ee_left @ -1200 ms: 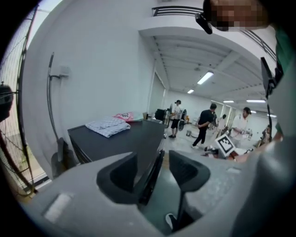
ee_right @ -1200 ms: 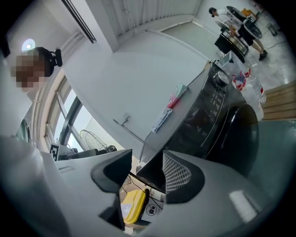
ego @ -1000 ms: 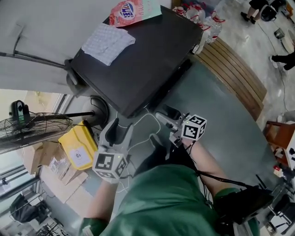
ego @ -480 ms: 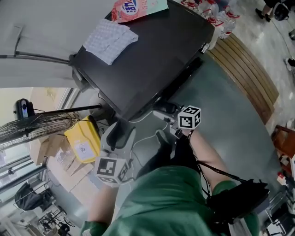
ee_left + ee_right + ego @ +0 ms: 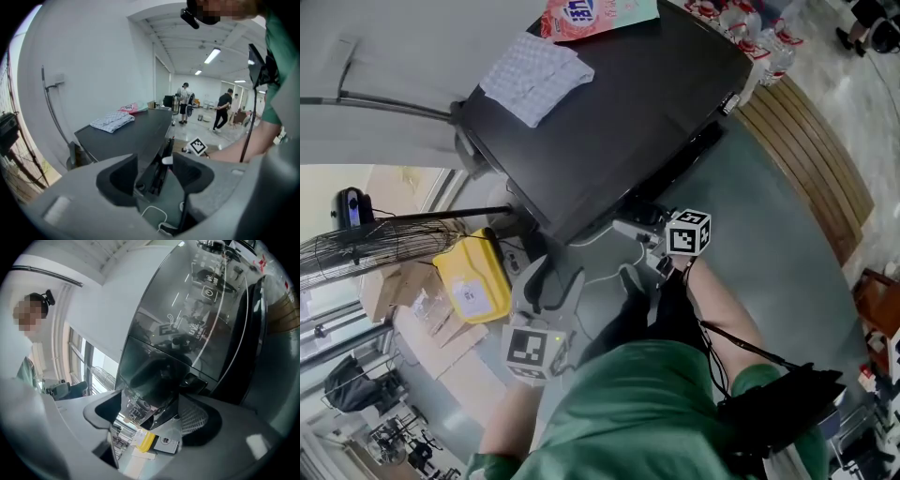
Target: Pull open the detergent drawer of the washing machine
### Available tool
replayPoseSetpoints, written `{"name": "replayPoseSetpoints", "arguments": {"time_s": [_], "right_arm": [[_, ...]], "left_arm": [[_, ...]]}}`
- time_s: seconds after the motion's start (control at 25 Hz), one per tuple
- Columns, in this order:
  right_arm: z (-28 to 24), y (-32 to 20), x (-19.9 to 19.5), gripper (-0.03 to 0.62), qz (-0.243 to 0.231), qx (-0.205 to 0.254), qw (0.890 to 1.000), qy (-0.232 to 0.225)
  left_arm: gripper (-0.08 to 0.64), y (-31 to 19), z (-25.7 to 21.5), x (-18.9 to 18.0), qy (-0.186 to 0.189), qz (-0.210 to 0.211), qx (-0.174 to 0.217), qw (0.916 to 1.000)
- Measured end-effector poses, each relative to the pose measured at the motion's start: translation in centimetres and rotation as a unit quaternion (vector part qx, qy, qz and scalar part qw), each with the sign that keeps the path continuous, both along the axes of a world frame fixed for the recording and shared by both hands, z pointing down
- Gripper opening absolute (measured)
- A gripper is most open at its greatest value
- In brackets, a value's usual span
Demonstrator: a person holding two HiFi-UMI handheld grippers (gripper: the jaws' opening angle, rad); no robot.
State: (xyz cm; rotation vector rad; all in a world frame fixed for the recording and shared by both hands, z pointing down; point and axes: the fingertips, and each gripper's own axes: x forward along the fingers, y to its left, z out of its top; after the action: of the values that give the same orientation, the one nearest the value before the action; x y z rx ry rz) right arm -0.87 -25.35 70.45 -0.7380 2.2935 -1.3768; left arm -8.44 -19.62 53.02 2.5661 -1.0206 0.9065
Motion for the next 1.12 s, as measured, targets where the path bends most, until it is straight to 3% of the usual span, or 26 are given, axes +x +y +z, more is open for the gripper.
{"name": "replayPoseSetpoints", "arguments": {"time_s": [0.36, 0.6, 1.12], "right_arm": [[-0.8, -0.8, -0.5, 0.364, -0.023, 0.01, 0.999, -0.03], [-0.8, -0.9, -0.1, 0.358, -0.007, -0.006, 0.998, -0.066], [-0.8, -0.6, -0.3, 0.324, 0.009, -0.002, 0.996, -0.084]], "left_arm": [[0.235, 1.2, 0.4, -1.0, 0.002, -0.02, -0.016, 0.9997], [0.235, 2.2, 0.1, -1.2, 0.006, -0.022, -0.016, 0.9996], [0.235, 4.8, 0.7, -2.2, 0.011, -0.025, -0.029, 0.9992]]}}
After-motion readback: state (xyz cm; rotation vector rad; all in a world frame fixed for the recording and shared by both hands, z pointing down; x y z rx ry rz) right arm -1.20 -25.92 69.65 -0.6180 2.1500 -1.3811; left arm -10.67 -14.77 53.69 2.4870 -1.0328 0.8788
